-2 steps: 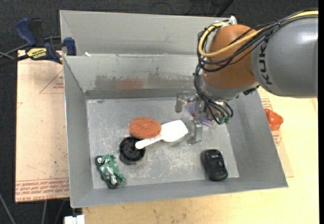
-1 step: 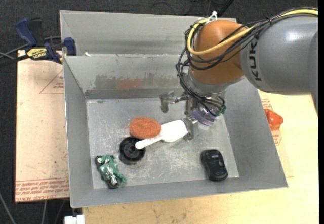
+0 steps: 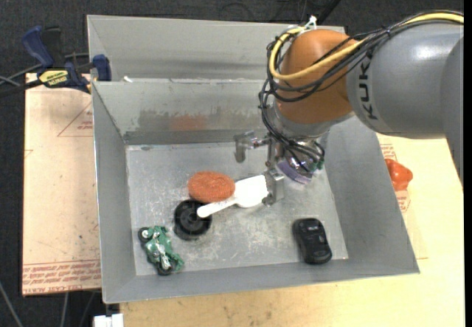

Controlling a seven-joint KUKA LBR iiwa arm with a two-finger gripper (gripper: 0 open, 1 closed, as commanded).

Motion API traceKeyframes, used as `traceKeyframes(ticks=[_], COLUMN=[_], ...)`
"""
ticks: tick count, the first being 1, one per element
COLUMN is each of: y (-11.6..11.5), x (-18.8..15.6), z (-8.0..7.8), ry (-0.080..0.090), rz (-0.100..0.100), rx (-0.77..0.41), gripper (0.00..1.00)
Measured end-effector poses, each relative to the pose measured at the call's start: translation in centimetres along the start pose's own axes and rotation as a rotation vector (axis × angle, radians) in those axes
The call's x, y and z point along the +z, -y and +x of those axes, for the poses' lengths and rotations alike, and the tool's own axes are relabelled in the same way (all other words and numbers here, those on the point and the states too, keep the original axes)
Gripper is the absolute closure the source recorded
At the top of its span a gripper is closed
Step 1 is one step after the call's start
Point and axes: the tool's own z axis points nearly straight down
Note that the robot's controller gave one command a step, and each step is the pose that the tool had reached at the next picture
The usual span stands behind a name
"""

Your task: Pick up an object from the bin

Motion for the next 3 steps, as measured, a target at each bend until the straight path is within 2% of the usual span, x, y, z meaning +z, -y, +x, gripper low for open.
traceKeyframes(ticks=[1,2,3], y=[0.5,-0.2,-0.2], x=[2.9,7.1,7.1], z=[0.5,1.1,1.1], ry=[0.001,0.002,0.002], rz=[0.0,-0.001,-0.001], rx=[0.096,-0.164,-0.164], gripper=[0.0,1.0,1.0])
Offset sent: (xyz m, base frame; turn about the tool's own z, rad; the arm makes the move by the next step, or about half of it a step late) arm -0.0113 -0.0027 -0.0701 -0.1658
